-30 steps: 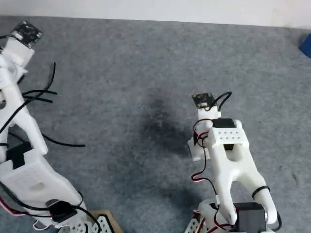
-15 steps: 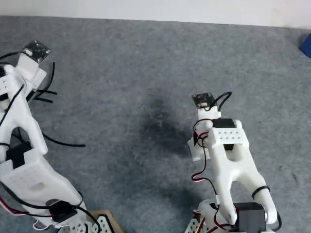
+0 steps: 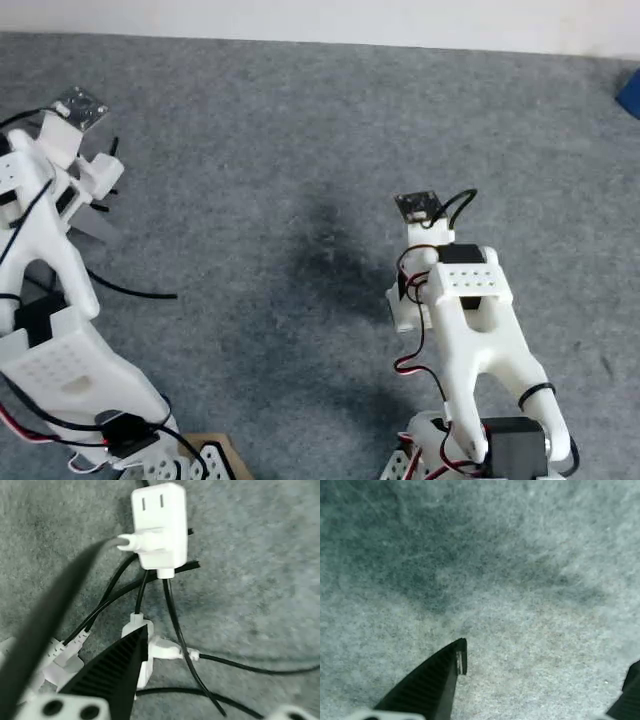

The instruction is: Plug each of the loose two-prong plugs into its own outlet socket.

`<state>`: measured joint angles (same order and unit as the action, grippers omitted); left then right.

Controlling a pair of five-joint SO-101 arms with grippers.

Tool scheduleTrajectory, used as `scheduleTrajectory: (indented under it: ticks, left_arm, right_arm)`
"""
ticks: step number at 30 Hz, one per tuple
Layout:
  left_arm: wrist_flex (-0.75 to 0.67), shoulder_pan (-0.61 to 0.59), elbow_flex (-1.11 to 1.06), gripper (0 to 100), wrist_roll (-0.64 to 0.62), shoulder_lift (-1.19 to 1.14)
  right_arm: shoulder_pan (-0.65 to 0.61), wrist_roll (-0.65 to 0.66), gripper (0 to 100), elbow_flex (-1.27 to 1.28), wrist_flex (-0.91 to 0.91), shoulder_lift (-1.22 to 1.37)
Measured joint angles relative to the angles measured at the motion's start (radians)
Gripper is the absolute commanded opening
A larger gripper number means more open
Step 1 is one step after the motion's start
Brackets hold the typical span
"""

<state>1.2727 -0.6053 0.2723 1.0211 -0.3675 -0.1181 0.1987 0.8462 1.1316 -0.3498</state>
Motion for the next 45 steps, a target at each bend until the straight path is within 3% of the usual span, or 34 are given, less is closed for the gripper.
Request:
scheduleTrajectory:
  ticks: [4, 8, 11, 15, 24, 28, 35, 42, 45]
  left_arm:
    - [0.216, 0.038, 0.137, 63, -0.046, 0.000]
    - [0.450, 0.095, 0.345, 63, -0.244, 0.000]
    - [0.488, 0.114, 0.431, 63, -0.391, 0.021]
    - [0.494, 0.150, 0.388, 63, -0.476, 0.126]
    - [0.482, 0.362, -0.077, 63, -0.545, 0.683]
    - [0.345, 0.381, -0.387, 63, -0.618, 0.997]
    - [0.143, 0.384, -0.984, 63, -0.635, 1.516]
    - [0.120, 0.390, -1.401, 63, -0.635, 2.058]
    - [0.120, 0.390, -1.482, 63, -0.635, 2.160]
  right_arm:
    - [0.000, 0.003, 40.6, -0.041, 0.097, -0.017]
    - [0.000, 0.003, 17.0, -0.164, 0.252, -0.114]
    - [0.000, 0.003, 0.1, -0.230, 0.350, -0.221]
    - [-0.002, 0.028, 3.9, -0.213, 0.411, -0.367]
    - [-0.003, 0.072, 3.9, -0.087, 0.457, -0.740]
    - [-0.003, 0.077, 3.9, -0.002, 0.470, -0.921]
    - [0.086, 0.080, 3.9, 0.052, 0.456, -1.065]
    - [0.184, 0.081, 0.5, 0.227, 0.239, -1.083]
    - [0.218, 0.081, 0.5, 0.407, 0.117, -1.123]
